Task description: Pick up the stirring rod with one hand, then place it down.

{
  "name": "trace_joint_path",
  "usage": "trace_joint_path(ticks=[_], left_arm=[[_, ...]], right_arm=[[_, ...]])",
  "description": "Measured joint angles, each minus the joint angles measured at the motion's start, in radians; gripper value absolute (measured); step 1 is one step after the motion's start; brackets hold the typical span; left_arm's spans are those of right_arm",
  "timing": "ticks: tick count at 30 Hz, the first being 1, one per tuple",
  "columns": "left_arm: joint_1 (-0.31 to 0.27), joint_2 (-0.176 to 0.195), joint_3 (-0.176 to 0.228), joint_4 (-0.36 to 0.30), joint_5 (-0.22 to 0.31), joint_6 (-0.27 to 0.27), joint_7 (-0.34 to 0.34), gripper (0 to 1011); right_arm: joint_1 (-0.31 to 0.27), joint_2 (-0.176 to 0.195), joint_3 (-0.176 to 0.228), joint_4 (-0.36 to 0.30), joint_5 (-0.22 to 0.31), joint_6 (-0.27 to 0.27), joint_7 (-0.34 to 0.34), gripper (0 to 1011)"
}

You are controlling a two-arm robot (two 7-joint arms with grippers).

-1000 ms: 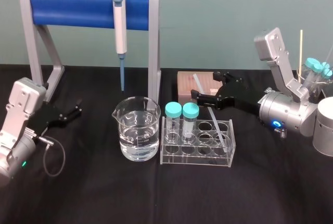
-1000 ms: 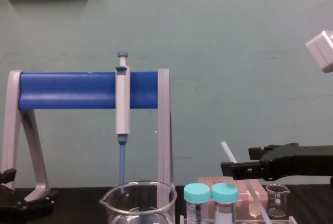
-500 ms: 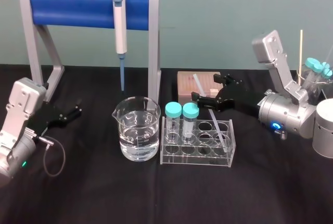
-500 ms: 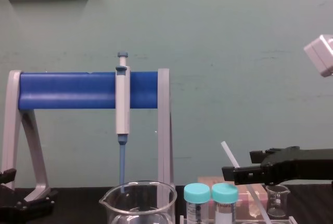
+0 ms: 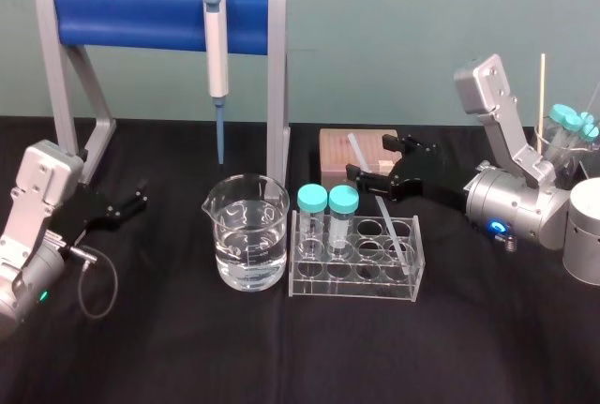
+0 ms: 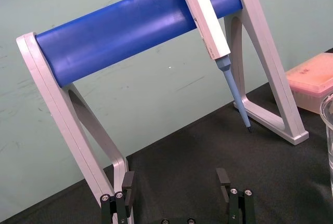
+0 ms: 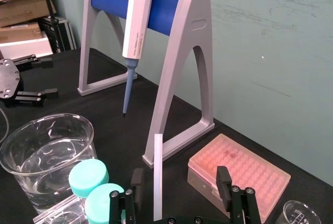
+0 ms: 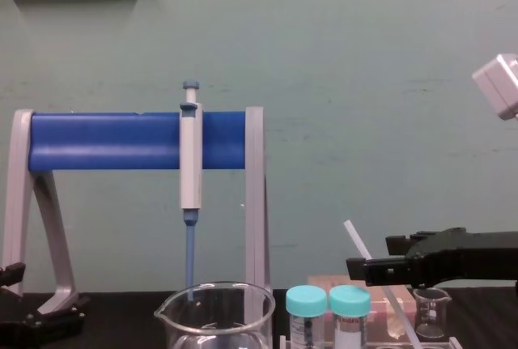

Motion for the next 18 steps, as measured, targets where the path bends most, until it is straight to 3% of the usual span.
trace_joint_path(ticks=[13,18], left_arm=[[0.000,0.000,0.000,0.000,0.000,0.000,0.000,1000],[0.000,0.000,0.000,0.000,0.000,0.000,0.000,1000]], right_arm=[[0.000,0.000,0.001,0.000,0.002,-0.001,0.001,567],[0.000,0.000,0.001,0.000,0.003,-0.001,0.002,362]])
